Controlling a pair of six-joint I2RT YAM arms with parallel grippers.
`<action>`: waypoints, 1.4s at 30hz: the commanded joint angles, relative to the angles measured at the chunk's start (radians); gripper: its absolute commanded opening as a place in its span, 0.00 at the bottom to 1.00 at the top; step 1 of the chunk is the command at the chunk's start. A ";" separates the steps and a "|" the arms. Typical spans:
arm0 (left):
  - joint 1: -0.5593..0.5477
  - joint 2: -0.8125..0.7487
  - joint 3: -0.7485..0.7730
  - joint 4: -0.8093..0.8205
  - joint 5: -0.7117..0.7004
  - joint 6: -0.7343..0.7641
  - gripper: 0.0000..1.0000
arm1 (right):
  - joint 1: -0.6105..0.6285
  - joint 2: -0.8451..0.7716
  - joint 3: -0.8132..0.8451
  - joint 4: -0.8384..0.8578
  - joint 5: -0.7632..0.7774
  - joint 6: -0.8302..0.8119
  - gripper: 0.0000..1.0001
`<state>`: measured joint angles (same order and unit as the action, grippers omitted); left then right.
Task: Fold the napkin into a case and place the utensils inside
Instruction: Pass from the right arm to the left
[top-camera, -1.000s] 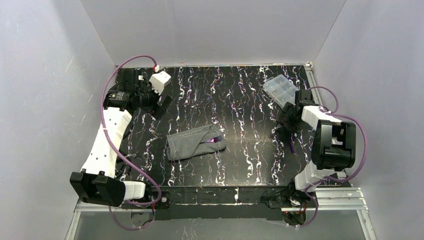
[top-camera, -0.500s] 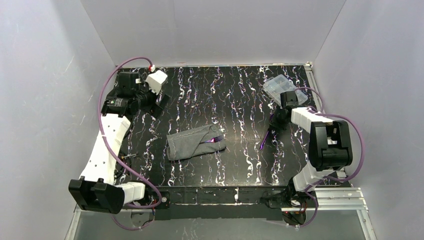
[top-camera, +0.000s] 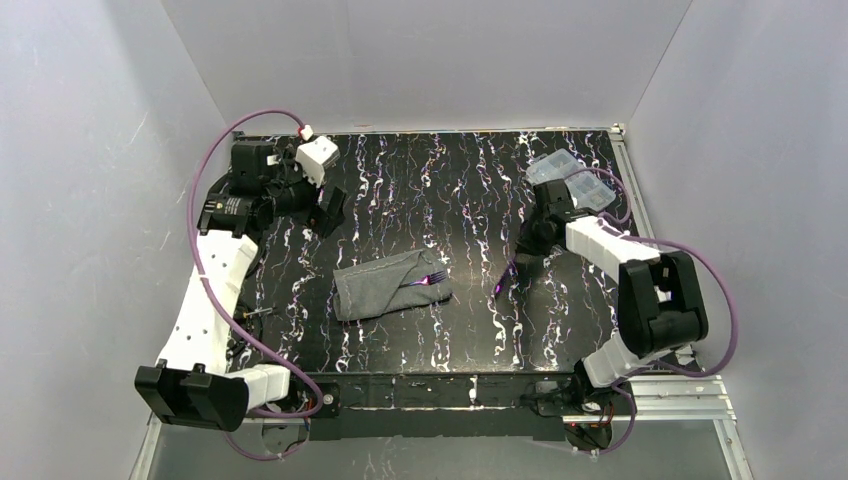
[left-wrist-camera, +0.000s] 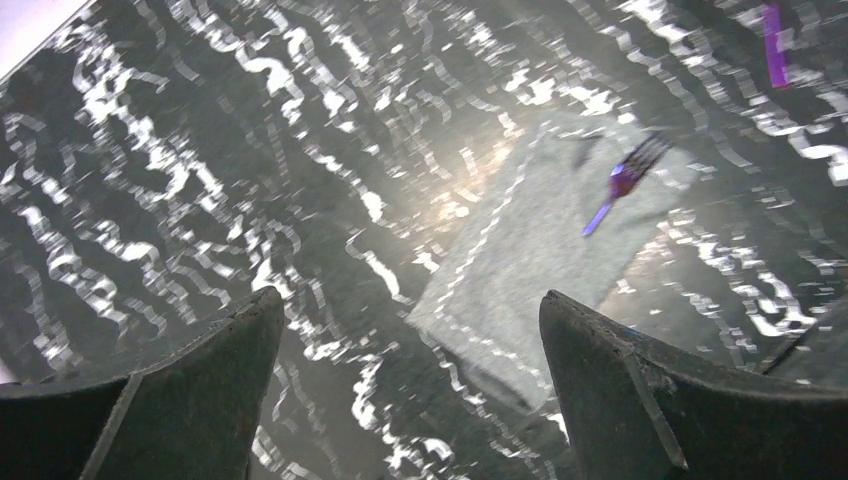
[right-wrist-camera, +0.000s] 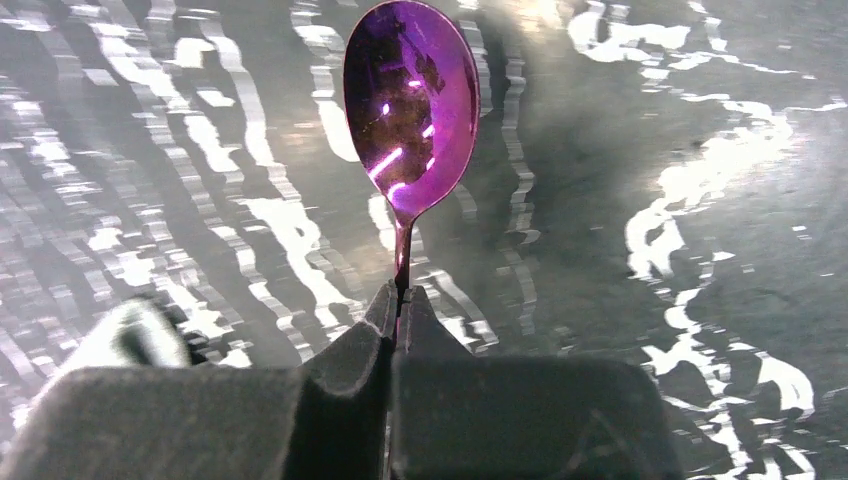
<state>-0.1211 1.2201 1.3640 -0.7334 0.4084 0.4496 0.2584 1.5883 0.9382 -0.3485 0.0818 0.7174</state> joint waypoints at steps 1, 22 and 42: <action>-0.001 -0.059 -0.048 0.044 0.268 -0.125 0.99 | 0.076 -0.137 0.097 0.048 -0.008 0.137 0.01; -0.299 0.045 -0.095 0.142 0.339 -0.399 0.94 | 0.481 -0.264 0.243 0.184 0.185 0.409 0.01; -0.307 0.088 -0.127 0.176 0.374 -0.454 0.65 | 0.551 -0.247 0.302 0.274 0.186 0.447 0.01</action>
<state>-0.4232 1.2877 1.2312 -0.5465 0.7692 -0.0154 0.7952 1.3510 1.1824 -0.1455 0.2379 1.1507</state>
